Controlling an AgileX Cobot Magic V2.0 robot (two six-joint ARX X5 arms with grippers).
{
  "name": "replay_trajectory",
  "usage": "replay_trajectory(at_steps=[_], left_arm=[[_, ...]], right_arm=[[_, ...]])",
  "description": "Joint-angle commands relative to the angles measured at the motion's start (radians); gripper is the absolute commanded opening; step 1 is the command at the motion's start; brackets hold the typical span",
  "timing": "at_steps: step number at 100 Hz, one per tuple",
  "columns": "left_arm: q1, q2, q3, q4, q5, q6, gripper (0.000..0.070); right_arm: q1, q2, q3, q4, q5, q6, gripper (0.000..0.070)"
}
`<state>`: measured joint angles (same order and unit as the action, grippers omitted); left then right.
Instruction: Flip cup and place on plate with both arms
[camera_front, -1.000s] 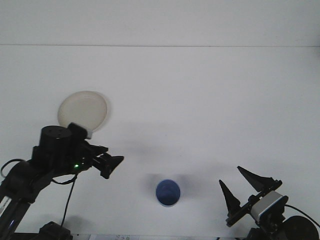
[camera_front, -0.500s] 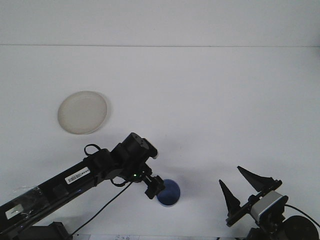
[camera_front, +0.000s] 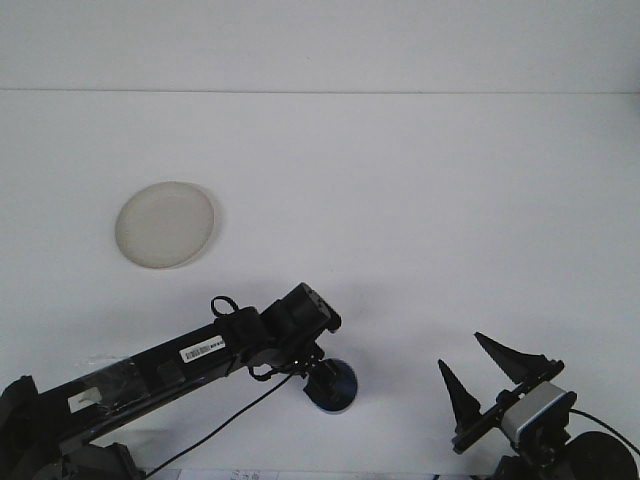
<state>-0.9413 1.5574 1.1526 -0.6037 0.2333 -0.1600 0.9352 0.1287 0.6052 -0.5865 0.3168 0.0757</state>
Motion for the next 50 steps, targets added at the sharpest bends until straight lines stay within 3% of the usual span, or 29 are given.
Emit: replay_trajectory(at_steps=[1,7,24,50], left_arm=[[-0.015,0.018,0.015,0.000,-0.005,-0.010,0.0087],[-0.023,0.018,0.016,0.000,-0.005,-0.010,0.0000],[-0.023,0.016,0.056,-0.060,-0.021,0.005,0.0010],[0.020,-0.040,0.248,-0.261,-0.137,0.094,0.0007]], right_arm=[[0.010,0.002,0.005,0.007,0.002,0.003,0.0467],[0.010,0.002,0.005,0.007,0.002,0.003,0.0467],[0.010,0.002,0.005,0.007,0.002,0.003,0.0467],[0.010,0.002,0.005,0.006,0.002,0.003,0.0467]])
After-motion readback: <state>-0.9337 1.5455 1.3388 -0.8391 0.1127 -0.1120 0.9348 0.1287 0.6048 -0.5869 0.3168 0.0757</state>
